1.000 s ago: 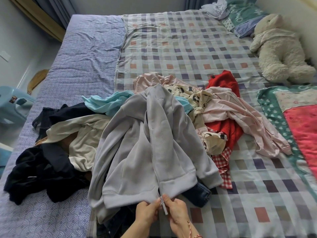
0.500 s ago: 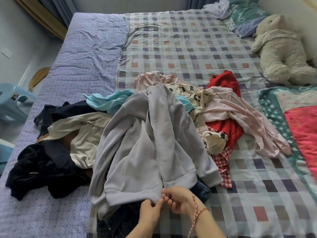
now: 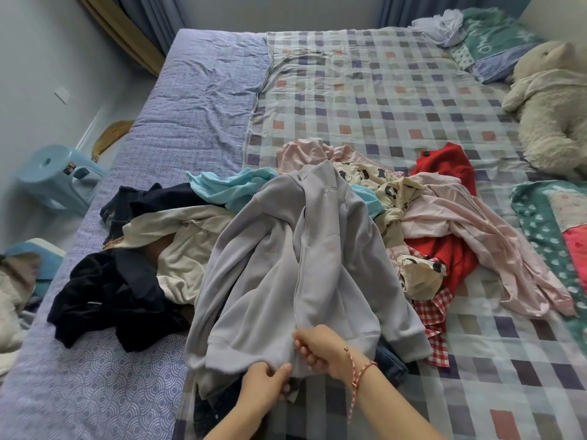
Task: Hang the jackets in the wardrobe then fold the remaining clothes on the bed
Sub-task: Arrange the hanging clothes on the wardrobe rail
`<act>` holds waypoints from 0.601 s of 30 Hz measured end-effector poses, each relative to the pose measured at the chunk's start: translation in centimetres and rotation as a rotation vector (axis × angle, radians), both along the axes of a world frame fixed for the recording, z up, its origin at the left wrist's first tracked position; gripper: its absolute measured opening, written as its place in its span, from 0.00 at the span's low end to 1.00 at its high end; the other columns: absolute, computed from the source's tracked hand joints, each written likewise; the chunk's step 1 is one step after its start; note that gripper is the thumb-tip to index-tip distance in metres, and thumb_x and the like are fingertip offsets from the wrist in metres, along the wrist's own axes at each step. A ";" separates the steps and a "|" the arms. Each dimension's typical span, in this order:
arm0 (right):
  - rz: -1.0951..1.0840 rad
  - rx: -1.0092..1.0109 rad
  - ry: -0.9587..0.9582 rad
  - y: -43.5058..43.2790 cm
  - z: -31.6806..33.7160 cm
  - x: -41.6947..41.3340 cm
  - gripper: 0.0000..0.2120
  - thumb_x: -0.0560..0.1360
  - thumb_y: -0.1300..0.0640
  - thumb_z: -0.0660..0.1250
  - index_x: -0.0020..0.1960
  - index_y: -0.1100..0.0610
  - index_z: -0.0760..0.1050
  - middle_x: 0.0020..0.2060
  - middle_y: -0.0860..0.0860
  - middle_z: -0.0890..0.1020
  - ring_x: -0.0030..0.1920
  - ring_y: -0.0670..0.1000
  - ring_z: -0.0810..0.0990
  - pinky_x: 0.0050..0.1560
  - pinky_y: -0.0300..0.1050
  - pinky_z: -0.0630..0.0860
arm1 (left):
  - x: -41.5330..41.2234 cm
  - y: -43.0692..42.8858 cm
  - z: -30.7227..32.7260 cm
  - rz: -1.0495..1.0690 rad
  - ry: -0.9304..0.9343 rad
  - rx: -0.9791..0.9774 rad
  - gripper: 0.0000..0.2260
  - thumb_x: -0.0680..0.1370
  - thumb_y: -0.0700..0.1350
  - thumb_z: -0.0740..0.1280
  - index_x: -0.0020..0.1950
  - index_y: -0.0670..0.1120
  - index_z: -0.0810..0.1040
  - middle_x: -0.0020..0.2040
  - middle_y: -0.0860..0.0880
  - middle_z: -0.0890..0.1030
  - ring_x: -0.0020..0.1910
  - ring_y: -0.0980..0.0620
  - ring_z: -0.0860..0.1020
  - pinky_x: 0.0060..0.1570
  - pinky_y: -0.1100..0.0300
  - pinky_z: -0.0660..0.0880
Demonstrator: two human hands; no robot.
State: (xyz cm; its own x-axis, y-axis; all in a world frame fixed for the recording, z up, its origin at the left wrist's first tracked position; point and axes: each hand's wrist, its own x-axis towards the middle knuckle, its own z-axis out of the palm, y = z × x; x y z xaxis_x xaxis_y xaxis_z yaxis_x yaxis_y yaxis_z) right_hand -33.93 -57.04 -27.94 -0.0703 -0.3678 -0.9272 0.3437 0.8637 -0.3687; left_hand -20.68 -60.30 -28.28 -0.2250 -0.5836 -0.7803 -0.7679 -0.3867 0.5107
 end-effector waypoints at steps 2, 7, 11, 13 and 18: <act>0.256 -0.078 0.220 1.0 0.1 0.3 0.15 0.77 0.58 0.54 0.31 0.56 0.65 0.21 0.50 0.68 0.19 0.46 0.65 0.20 0.34 0.59 | -0.4 -0.1 0.6 -0.245 -0.259 -0.220 0.12 0.77 0.51 0.63 0.40 0.43 0.73 0.44 0.46 0.81 0.44 0.49 0.80 0.40 0.58 0.72; 0.617 -0.216 0.453 2.5 1.4 0.2 0.14 0.80 0.57 0.53 0.39 0.59 0.70 0.33 0.51 0.69 0.38 0.53 0.74 0.32 0.41 0.64 | -2.4 3.2 0.8 -0.515 -0.279 -0.350 0.20 0.76 0.57 0.60 0.61 0.46 0.66 0.61 0.50 0.71 0.63 0.49 0.70 0.56 0.55 0.70; 1.023 -0.298 0.733 3.0 0.7 0.5 0.15 0.79 0.61 0.52 0.59 0.65 0.72 0.56 0.63 0.76 0.58 0.62 0.74 0.37 0.45 0.61 | -3.1 3.9 -0.3 -0.411 -0.196 -0.359 0.16 0.78 0.54 0.57 0.64 0.52 0.67 0.63 0.53 0.73 0.63 0.51 0.73 0.56 0.58 0.69; 1.241 -0.334 0.845 3.3 0.4 0.8 0.14 0.79 0.63 0.53 0.61 0.64 0.71 0.58 0.62 0.76 0.58 0.62 0.75 0.35 0.45 0.61 | -2.9 3.6 -0.1 -0.380 -0.188 -0.359 0.11 0.78 0.50 0.56 0.59 0.53 0.70 0.60 0.52 0.76 0.60 0.50 0.75 0.53 0.58 0.70; 1.365 -0.436 0.900 1.6 1.8 -1.2 0.12 0.76 0.62 0.57 0.56 0.63 0.76 0.54 0.60 0.79 0.54 0.62 0.78 0.44 0.50 0.68 | -1.5 2.7 1.0 -0.422 -0.084 -0.425 0.08 0.77 0.50 0.60 0.43 0.47 0.73 0.43 0.49 0.78 0.50 0.47 0.77 0.41 0.58 0.66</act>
